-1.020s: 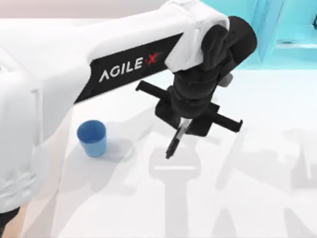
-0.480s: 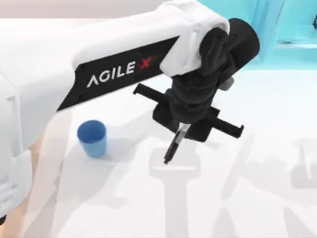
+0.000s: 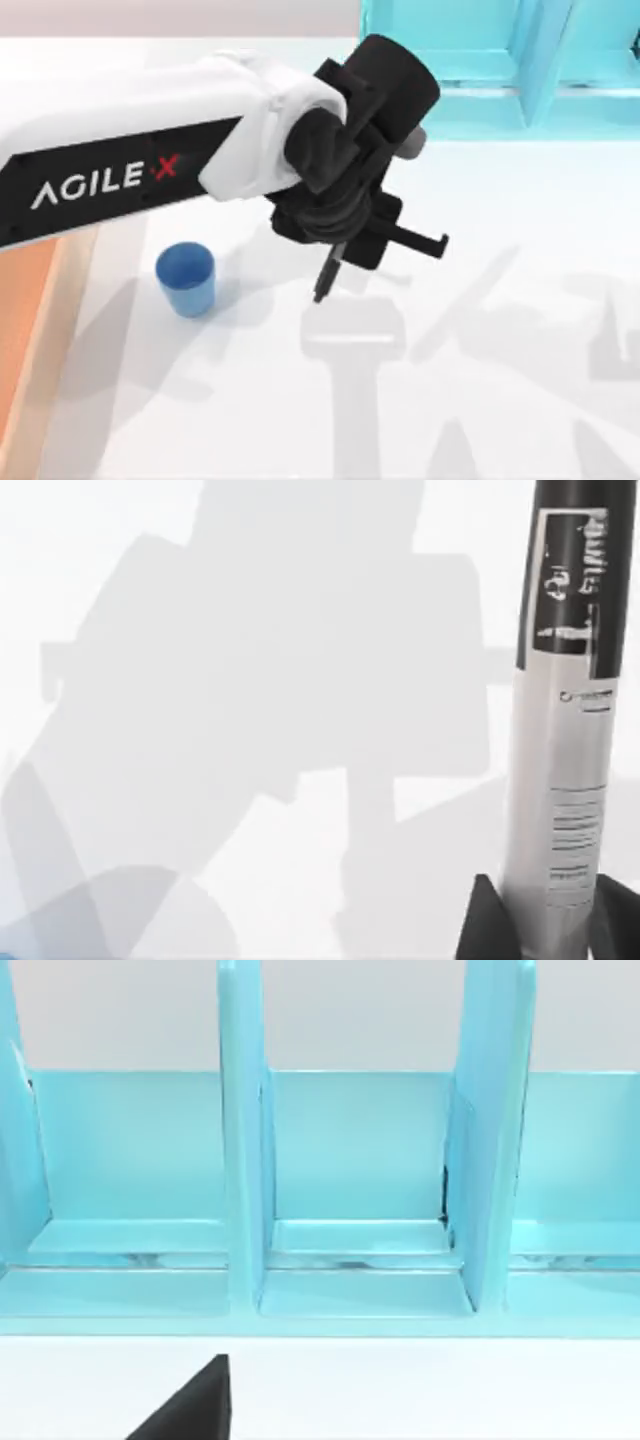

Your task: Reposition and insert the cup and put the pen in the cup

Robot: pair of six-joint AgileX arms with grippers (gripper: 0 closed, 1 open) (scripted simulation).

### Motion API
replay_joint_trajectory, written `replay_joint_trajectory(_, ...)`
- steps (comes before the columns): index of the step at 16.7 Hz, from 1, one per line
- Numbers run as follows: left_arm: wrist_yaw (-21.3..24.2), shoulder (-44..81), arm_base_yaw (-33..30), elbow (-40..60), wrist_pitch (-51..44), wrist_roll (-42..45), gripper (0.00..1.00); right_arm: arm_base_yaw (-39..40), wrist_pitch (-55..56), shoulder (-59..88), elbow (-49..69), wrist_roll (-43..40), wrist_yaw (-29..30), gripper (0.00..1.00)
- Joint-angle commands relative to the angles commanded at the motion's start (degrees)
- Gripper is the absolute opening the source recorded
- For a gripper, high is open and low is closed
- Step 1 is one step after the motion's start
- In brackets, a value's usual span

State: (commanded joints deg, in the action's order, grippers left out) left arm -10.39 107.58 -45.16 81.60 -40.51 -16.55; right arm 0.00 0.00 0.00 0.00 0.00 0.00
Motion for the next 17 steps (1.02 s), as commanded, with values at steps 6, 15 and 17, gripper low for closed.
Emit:
replay_joint_trajectory(6, 0.04, -16.38, 5.79, -26.83, 33.13, 5.75, 0.00, 0.00, 0.00, 0.00, 0.00, 0.00, 0.00, 1.00)
replay_joint_trajectory(15, 2.08, -40.52, 14.46, -63.12, 81.27, 14.70, 0.00, 0.00, 0.00, 0.00, 0.00, 0.00, 0.00, 1.00)
replay_joint_trajectory(17, 2.61, -44.39, 15.89, -68.57, 89.07, 16.15, 0.00, 0.00, 0.00, 0.00, 0.00, 0.00, 0.00, 1.00)
